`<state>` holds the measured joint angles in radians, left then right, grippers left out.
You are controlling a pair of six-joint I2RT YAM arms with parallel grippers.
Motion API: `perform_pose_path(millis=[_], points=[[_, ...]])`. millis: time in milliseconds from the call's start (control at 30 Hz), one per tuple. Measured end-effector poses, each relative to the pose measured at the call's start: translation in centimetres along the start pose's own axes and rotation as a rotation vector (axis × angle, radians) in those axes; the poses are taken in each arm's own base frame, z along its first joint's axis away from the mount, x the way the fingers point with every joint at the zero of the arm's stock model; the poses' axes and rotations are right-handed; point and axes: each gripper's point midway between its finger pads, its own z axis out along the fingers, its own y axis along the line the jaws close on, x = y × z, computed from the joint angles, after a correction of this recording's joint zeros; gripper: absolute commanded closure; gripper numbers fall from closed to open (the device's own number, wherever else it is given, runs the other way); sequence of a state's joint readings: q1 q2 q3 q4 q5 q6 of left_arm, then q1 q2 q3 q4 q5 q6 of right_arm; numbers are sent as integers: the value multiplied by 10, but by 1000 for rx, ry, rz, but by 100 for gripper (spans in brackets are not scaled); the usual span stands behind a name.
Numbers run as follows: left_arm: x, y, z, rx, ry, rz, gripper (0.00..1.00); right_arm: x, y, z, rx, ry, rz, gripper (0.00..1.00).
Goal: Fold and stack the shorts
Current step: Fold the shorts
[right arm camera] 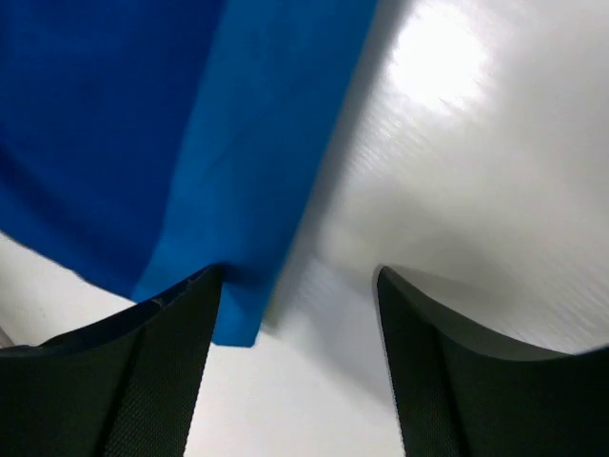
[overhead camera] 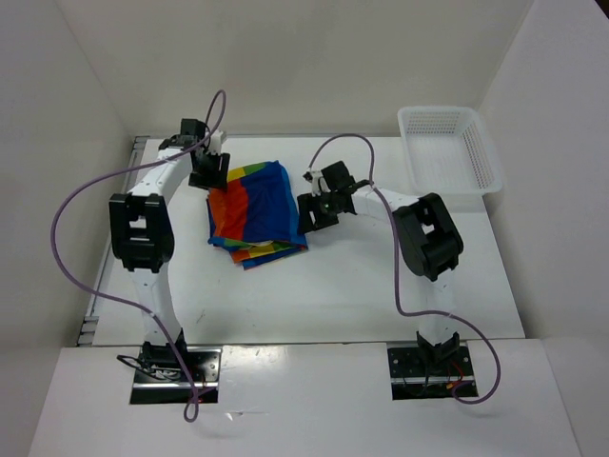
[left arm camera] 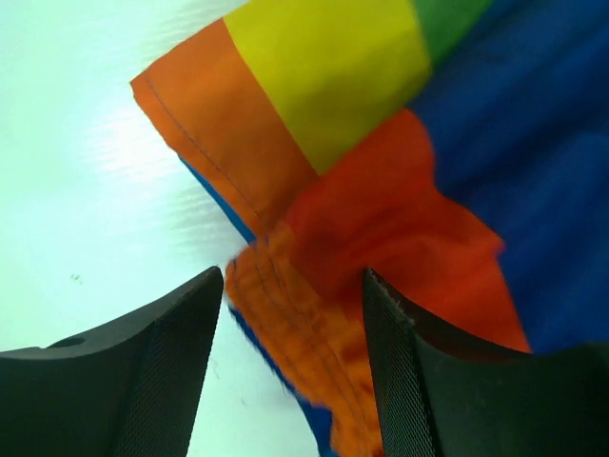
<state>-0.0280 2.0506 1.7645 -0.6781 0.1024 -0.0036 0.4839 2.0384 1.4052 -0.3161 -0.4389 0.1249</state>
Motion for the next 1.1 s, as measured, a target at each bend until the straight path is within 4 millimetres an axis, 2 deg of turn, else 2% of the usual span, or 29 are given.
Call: perform_pose_path(millis=[33,100,167,200,233,267,300,333,433,667,800,833,867,900,933,967,1000,1033,1100], points=[[4,3,11,-6,18,-4,32,8,-2,7,-11,24,14,31],[16,10,30,-22,63,-13,38,4,1,9,-28,7,8,35],[27,15,43,-35,100,-23,47,6,3,12,-34,12,9,44],[31,18,48,-41,114,-26,55,7,4,14,-39,15,8,48],[34,19,51,-44,122,-23,58,10,8,16,-48,23,7,58],[35,21,52,-48,126,-26,62,13,12,18,-61,30,3,63],[35,21,52,-51,125,-26,72,16,16,19,-70,39,2,68],[34,21,52,-51,124,-29,77,21,18,20,-76,48,3,81],[27,22,56,-45,113,-28,85,30,22,23,-92,72,7,100],[6,13,68,22,79,-26,85,37,20,19,-95,78,-31,100],[-8,-1,74,64,57,-10,73,54,12,-2,-75,86,-68,100],[-11,-4,75,68,50,-1,64,60,11,-7,-71,96,-74,98],[-14,-7,77,70,42,3,59,66,11,-11,-67,105,-77,92],[-16,-10,77,74,38,9,55,72,9,-16,-63,118,-75,72],[-17,-12,77,79,36,14,52,76,9,-19,-59,128,-69,61],[-17,-15,77,84,35,18,44,77,8,-21,-56,132,-77,57],[-17,-16,77,88,36,22,41,77,7,-22,-52,132,-91,46],[-17,-18,78,93,36,21,39,76,7,-24,-50,132,-99,41],[-17,-19,77,94,35,22,33,66,6,-28,-33,118,-129,37]])
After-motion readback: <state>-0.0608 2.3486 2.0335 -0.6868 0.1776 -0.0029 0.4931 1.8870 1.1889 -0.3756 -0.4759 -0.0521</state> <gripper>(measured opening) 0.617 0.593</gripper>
